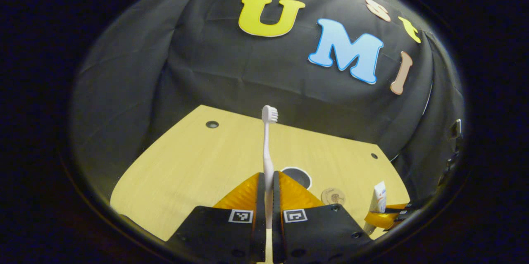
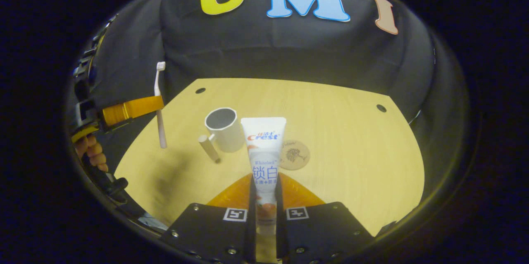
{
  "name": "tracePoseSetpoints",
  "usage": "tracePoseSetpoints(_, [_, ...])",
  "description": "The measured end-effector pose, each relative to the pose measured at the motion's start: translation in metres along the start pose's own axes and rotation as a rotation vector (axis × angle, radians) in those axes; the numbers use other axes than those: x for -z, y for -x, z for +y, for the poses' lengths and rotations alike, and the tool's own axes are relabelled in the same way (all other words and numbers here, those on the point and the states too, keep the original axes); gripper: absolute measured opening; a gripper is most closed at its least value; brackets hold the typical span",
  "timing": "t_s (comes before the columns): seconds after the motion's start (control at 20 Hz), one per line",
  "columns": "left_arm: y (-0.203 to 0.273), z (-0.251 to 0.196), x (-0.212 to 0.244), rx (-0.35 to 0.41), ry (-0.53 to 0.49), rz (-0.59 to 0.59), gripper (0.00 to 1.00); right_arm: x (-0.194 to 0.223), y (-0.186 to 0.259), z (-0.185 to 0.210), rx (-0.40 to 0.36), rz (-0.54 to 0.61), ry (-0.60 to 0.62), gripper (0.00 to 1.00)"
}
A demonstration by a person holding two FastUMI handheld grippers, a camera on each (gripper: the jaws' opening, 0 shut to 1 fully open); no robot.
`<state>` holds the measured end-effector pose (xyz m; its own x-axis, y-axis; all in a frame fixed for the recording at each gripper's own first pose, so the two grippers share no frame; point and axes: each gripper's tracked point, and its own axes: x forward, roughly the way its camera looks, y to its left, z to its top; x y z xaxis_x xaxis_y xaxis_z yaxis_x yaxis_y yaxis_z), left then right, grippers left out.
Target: Put the toothbrush and toothpaste on the desktop into the cup, then pick up the cup and place it on the coaster on the desktop.
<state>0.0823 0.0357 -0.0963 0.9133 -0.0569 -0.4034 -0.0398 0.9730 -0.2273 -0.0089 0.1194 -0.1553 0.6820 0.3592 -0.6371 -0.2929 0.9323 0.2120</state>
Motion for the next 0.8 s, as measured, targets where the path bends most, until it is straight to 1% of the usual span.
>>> tracePoseSetpoints(0.15, [-0.017,-0.014,-0.021,0.053,0.007,-0.06,0.13,-0.024,0.0,0.008,-0.025,-0.036,-0.025,0.19])
tracePoseSetpoints(0.3, [-0.039,-0.035,-0.042,0.109,0.023,-0.134,0.13,-0.033,0.002,0.006,-0.019,-0.049,-0.03,0.19])
tracePoseSetpoints(0.4, [-0.052,-0.043,-0.047,0.138,0.03,-0.16,0.13,-0.038,0.0,0.007,-0.018,-0.051,-0.042,0.19])
tracePoseSetpoints(0.6, [-0.077,-0.059,-0.043,0.194,0.046,-0.157,0.13,-0.039,-0.001,0.006,-0.005,-0.043,-0.062,0.19])
tracePoseSetpoints(0.8, [-0.11,-0.065,-0.021,0.211,0.05,-0.119,0.13,-0.039,-0.003,0.003,0.008,-0.037,-0.076,0.19])
